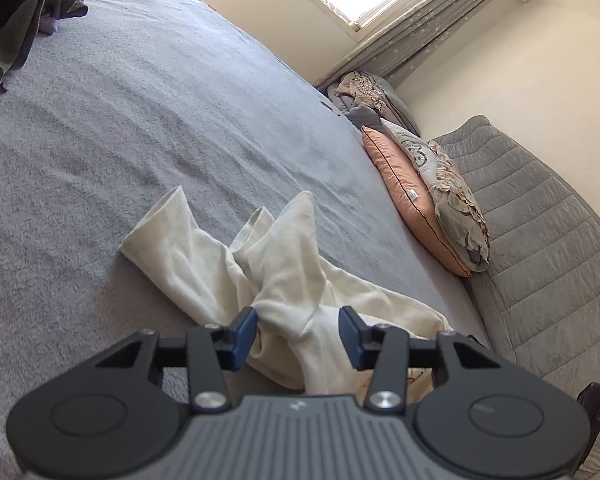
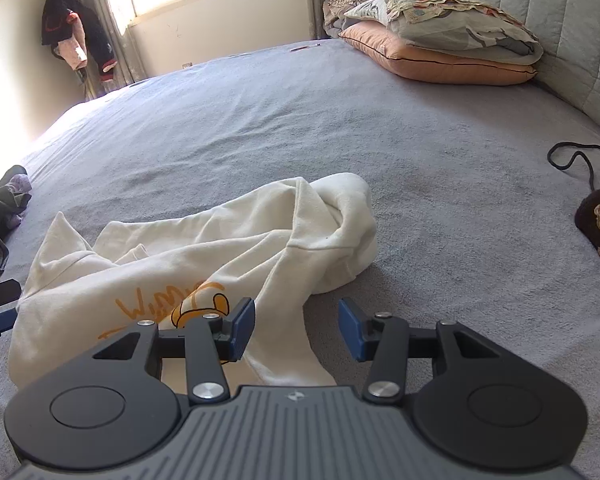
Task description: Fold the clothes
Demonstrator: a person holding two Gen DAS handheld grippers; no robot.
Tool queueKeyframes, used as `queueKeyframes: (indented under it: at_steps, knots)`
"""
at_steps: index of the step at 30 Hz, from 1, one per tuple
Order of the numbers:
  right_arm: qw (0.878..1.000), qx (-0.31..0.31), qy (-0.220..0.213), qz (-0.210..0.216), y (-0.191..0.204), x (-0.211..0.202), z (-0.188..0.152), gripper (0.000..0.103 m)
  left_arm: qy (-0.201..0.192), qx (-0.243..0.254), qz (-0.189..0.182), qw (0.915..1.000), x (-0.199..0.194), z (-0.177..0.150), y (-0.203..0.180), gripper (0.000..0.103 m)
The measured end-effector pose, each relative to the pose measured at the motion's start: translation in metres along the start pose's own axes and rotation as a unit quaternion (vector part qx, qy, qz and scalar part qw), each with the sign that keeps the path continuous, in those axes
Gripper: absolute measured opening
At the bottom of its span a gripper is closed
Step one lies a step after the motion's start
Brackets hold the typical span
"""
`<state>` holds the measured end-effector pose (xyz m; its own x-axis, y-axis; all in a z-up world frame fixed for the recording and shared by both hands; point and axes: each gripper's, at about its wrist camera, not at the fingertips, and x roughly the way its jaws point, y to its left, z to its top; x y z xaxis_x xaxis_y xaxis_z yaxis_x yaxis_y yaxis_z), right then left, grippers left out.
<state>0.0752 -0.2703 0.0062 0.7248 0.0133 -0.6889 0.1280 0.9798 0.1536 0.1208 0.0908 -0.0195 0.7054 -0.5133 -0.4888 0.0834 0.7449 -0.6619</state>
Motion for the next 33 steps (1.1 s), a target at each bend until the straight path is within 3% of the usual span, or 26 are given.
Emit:
queueKeyframes:
  at_steps: [1, 3, 5, 6, 17, 24, 33]
  knots:
    - [1.000, -0.001, 0.001, -0.002, 0.001, 0.002, -0.001, 0.048, 0.000, 0.002, -0.001, 1.0000, -0.001, 0.000, 0.000, 0.024]
    - [1.000, -0.003, 0.003, -0.005, 0.003, 0.005, -0.002, 0.046, -0.001, 0.005, -0.004, 1.0000, -0.004, 0.000, -0.001, 0.019]
    - [1.000, -0.006, 0.004, -0.008, 0.006, 0.009, -0.003, 0.023, -0.003, 0.006, -0.007, 1.0000, -0.007, -0.001, -0.004, 0.016]
    - [1.000, 0.000, 0.008, -0.010, 0.005, 0.010, -0.003, 0.003, -0.004, 0.008, -0.008, 0.9999, -0.009, -0.002, -0.005, 0.015]
    - [0.997, 0.007, -0.052, -0.050, -0.010, -0.040, 0.000, 0.002, 0.011, 0.025, -0.025, 0.9993, -0.050, -0.009, -0.012, 0.012]
    - [0.998, 0.007, -0.010, -0.060, -0.034, -0.048, -0.019, 0.002, 0.058, 0.032, -0.030, 0.9974, -0.068, -0.035, 0.000, 0.011]
    - [0.994, -0.058, 0.054, -0.073, -0.038, -0.040, -0.059, 0.002, 0.125, 0.014, -0.014, 0.9920, -0.062, -0.070, 0.024, 0.010]
